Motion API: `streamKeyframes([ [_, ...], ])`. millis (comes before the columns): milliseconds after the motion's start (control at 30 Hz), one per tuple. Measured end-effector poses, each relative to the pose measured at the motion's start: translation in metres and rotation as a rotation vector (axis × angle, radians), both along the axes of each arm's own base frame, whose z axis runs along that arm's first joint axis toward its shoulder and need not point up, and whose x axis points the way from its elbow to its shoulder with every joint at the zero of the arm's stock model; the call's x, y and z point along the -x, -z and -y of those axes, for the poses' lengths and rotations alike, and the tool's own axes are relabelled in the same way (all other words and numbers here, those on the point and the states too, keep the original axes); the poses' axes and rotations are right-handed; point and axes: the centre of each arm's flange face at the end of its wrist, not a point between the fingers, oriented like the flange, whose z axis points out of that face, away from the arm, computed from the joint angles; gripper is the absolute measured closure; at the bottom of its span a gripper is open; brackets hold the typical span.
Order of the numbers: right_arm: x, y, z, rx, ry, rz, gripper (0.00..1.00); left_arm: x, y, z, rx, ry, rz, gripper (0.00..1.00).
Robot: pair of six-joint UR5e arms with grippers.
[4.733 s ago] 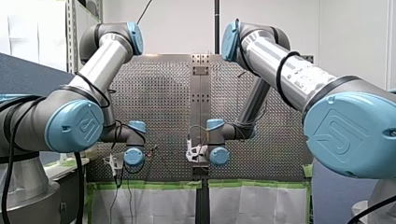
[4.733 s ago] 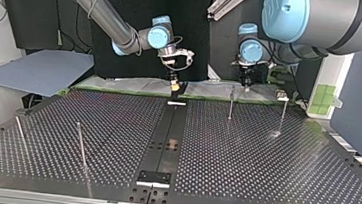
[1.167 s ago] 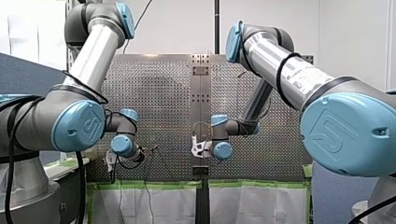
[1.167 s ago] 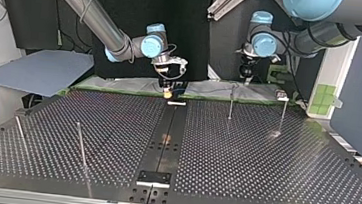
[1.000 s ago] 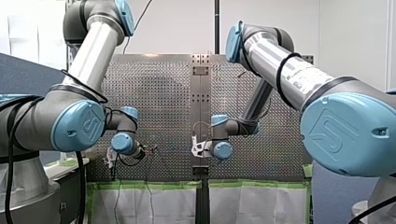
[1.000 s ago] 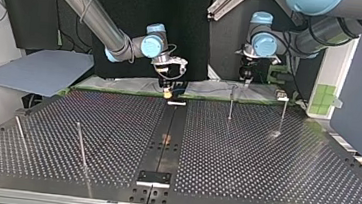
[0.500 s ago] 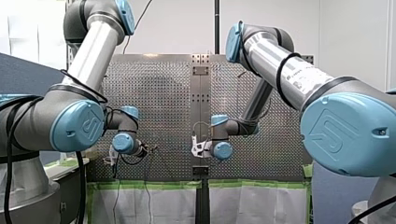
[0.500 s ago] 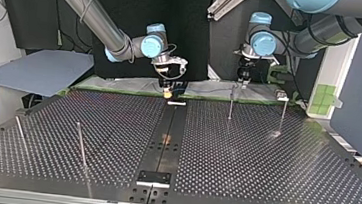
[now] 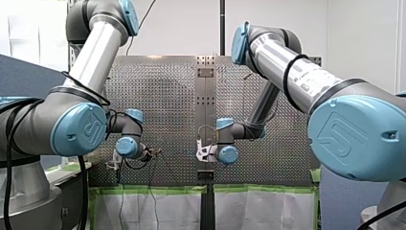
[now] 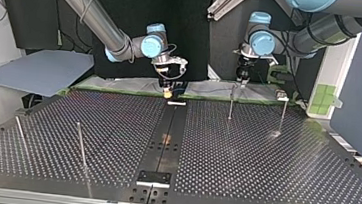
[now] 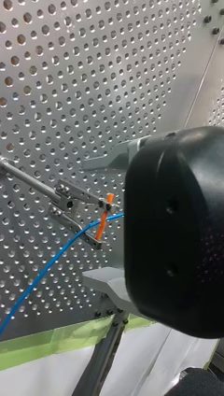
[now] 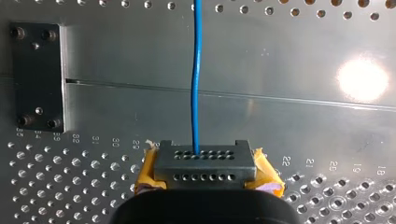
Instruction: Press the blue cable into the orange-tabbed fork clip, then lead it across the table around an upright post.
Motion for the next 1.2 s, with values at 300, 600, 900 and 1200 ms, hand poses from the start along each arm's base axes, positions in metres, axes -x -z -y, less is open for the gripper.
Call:
streamKeyframes([
  [300,0.000,0.001,0.000,-0.002,0.000,-0.004,1.00,0.000,0.000,0.000,-0.002,-0.005,0.001,0.00],
  [600,0.001,0.002,-0.001,-0.008,0.000,-0.006,1.00,0.000,0.000,0.000,-0.004,-0.005,0.001,0.00],
  [900,0.001,0.002,-0.001,-0.010,0.000,-0.008,1.00,0.001,0.000,0.002,-0.009,0.004,0.002,0.00],
  [1200,0.001,0.003,-0.001,-0.008,0.001,-0.008,1.00,0.001,-0.001,0.010,0.007,0.054,0.015,0.00],
])
